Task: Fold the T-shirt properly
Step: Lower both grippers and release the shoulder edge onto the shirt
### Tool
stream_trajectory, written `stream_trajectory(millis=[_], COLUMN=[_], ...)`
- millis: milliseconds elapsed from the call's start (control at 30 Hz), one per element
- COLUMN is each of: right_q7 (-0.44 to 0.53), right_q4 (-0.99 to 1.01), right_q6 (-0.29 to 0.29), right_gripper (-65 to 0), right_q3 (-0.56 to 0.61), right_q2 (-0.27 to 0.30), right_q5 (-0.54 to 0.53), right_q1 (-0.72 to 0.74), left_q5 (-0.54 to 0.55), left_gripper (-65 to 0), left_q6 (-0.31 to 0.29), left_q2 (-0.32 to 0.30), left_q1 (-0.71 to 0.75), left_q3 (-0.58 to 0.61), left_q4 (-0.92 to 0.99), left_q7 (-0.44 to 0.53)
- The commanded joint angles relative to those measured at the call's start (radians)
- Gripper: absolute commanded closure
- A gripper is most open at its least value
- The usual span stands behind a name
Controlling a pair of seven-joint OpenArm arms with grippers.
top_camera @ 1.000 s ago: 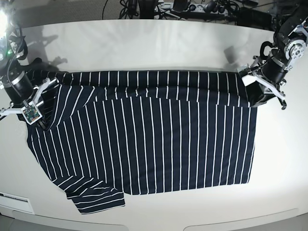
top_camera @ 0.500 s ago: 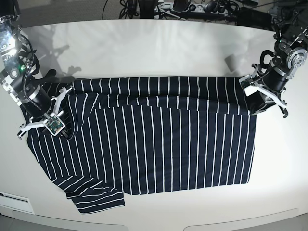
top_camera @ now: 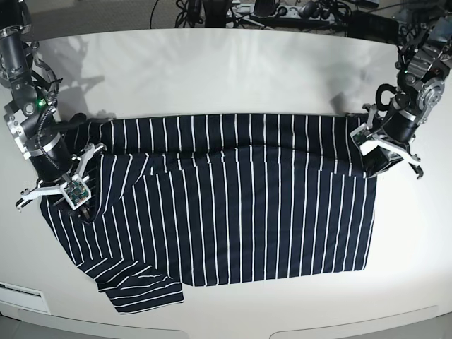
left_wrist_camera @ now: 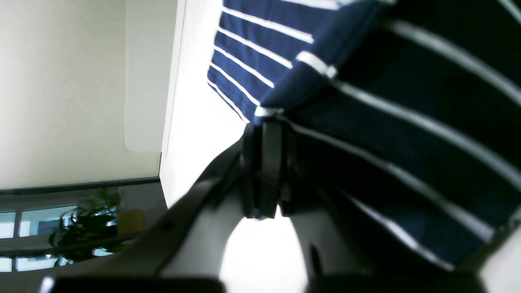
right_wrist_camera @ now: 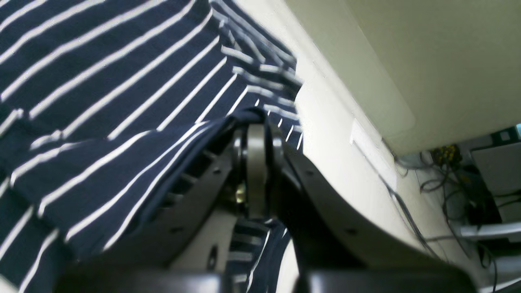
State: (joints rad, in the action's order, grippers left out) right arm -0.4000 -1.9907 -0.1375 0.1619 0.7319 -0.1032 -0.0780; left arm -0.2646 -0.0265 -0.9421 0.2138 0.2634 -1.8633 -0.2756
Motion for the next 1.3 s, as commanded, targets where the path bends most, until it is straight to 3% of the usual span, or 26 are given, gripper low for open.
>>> stream_trajectory(millis=[0,33,67,100,233,300,367,400,433,500,600,667,733,800,900,1000,1133,1267], right_q7=[0.019,0.015,0.014,0.014,0.01,-0.014,-0.068,-0.109,-0.151,-0.223,-0.266,-0.264,-0.238,-0.201,-0.161,-0.153,-0.23,-0.31], right_q4=[0.012,0.035,0.059,0.078,0.096,0.096,0.096,0.096,0.096,0.096,0.096,0.096,0.101,0.13,0.219,0.322,0.395,0.389], right_q6=[0.027,0.032,0.052,0.064,0.121,0.119,0.119,0.12,0.119,0.118,0.091,0.06,0.029,0.017,-0.012,-0.052,-0.065,-0.063], right_gripper=[-21.0,-29.9,-33.7,-33.8,-29.6,-21.7,-9.7,-2.0,0.0,0.0,0.0,0.0,0.0,0.0,0.0,0.0,0.0,0.0], right_q3=[-0.011,-0.011,-0.011,-0.011,-0.011,-0.011,-0.011,-0.011,-0.011,-0.011,-0.011,-0.011,-0.011,-0.011,-0.011,-0.011,-0.011,-0.012], right_q2=[0.01,0.001,-0.009,-0.017,-0.021,-0.02,-0.02,-0.02,-0.02,-0.02,-0.02,-0.021,-0.023,-0.023,-0.032,-0.04,-0.036,-0.036], right_q5=[0.019,0.019,0.016,0.006,-0.015,-0.029,-0.055,-0.077,-0.088,-0.108,-0.149,-0.203,-0.214,-0.211,-0.211,-0.204,-0.205,-0.225], right_q1=[0.039,0.058,0.074,0.087,0.092,0.092,0.092,0.092,0.091,0.088,0.067,0.037,-0.001,-0.03,-0.038,-0.038,-0.039,-0.045], left_q5=[-0.006,0.0,0.026,0.066,0.12,0.12,0.12,0.118,0.106,0.073,0.07,0.137,0.236,0.302,0.342,0.388,0.432,0.44], left_gripper=[-15.5,-26.7,-35.4,-39.7,-40.2,-35.4,-22.5,-13.0,-2.7,0.0,0.0,0.0,0.0,0.0,0.0,0.0,0.0,0.0], left_q6=[0.051,0.082,0.125,0.169,0.35,0.401,0.426,0.435,0.452,0.474,0.427,0.313,0.158,0.072,0.028,-0.078,-0.193,-0.23], left_q2=[-0.01,0.007,0.022,0.037,0.083,0.093,0.095,0.095,0.094,0.093,0.092,0.093,0.097,0.106,0.116,0.131,0.144,0.141], left_q1=[-0.033,-0.051,-0.067,-0.08,-0.087,-0.087,-0.087,-0.087,-0.087,-0.087,-0.087,-0.087,-0.087,-0.087,-0.09,-0.09,-0.09,-0.081], left_q3=[-0.01,-0.01,-0.01,-0.01,-0.01,-0.01,-0.01,-0.01,-0.01,-0.01,-0.01,-0.01,-0.01,-0.01,-0.01,-0.01,-0.01,-0.01], left_q4=[-0.001,0.008,0.015,0.018,0.018,0.018,0.018,0.018,0.018,0.021,0.022,0.021,0.022,0.022,0.035,0.074,0.127,0.114], left_q7=[0.005,-0.008,-0.025,-0.038,-0.087,-0.092,-0.096,-0.109,-0.13,-0.17,-0.182,-0.163,-0.143,-0.143,-0.143,-0.153,-0.22,-0.279])
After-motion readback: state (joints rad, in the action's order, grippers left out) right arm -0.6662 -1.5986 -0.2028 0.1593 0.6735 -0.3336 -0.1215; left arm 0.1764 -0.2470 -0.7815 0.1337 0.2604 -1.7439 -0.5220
